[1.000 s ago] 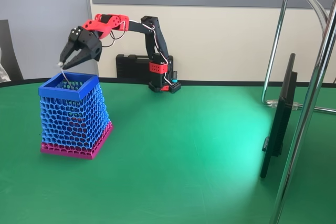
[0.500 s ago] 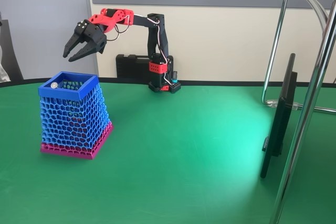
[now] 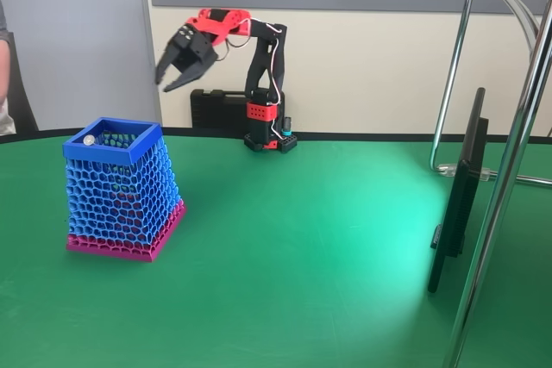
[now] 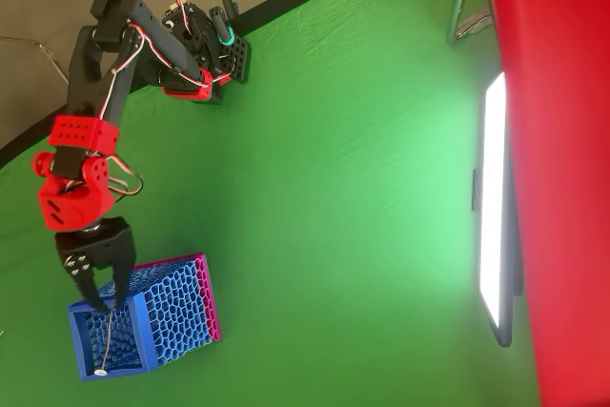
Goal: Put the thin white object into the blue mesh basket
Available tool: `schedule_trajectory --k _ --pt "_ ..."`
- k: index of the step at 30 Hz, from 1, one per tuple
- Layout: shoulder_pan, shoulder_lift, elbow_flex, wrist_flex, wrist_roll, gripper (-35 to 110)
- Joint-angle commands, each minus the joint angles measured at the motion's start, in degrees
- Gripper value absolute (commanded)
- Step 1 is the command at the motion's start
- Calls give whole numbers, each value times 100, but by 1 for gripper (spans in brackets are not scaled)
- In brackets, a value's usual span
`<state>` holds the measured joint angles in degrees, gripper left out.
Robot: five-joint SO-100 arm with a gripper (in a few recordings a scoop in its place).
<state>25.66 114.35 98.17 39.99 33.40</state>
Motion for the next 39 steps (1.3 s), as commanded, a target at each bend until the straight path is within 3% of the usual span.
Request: schedule_trajectory --k 1,7,11,18,39 --pt "-352 905 668 -167 -571 12" --pt "-826 2039 2039 -70 -1477 11" --pt "-1310 3357 3691 -624 -2285 12" --pt "-1670 4676 5019 -369 -3076 11" --pt "-2162 7550 7813 220 -3779 7"
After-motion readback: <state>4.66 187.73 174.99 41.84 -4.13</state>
